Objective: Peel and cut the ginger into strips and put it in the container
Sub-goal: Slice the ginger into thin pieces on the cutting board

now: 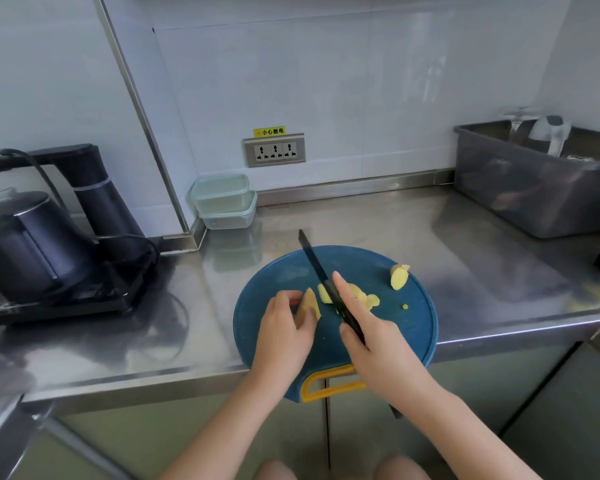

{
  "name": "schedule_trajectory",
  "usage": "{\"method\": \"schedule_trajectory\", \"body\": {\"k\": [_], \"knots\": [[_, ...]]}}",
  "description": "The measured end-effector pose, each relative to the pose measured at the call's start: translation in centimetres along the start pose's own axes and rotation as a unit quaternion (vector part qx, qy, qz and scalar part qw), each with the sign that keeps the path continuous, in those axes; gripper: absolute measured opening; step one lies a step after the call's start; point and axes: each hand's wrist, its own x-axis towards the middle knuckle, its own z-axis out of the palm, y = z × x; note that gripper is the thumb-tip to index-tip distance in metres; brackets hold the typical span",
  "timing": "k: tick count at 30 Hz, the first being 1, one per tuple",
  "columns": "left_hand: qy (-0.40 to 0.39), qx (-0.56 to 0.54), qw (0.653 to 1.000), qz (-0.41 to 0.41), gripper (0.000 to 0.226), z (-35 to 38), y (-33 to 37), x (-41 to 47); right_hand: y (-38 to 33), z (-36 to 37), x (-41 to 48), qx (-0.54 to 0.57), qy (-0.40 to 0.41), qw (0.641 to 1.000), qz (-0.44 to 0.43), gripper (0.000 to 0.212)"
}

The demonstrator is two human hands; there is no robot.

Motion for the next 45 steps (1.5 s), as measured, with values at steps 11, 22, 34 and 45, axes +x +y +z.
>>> {"method": "schedule_trajectory", "body": {"k": [11, 22, 34, 45], "knots": [[0.02, -0.027, 0.999, -0.012, 0.02, 0.4, -0.2, -0.2, 0.9, 0.7, -1.0, 0.168, 0.001, 0.986, -0.005, 0.05], [0.013, -0.014, 1.0, -0.013, 0.023, 0.6, -0.2, -0.2, 1.4, 2.2, -0.4, 0.173, 0.026, 0.985, 0.01, 0.051], [0.019, 0.01, 1.0, 0.0, 0.021, 0.6, -0.1, -0.2, 1.5, 2.1, -0.7, 0.18, 0.017, 0.983, 0.015, 0.054], [0.008, 0.046, 0.999, 0.023, 0.02, 0.6, 0.1, -0.1, 0.8, 2.3, -0.7, 0.101, 0.018, 0.995, 0.002, 0.057]]}}
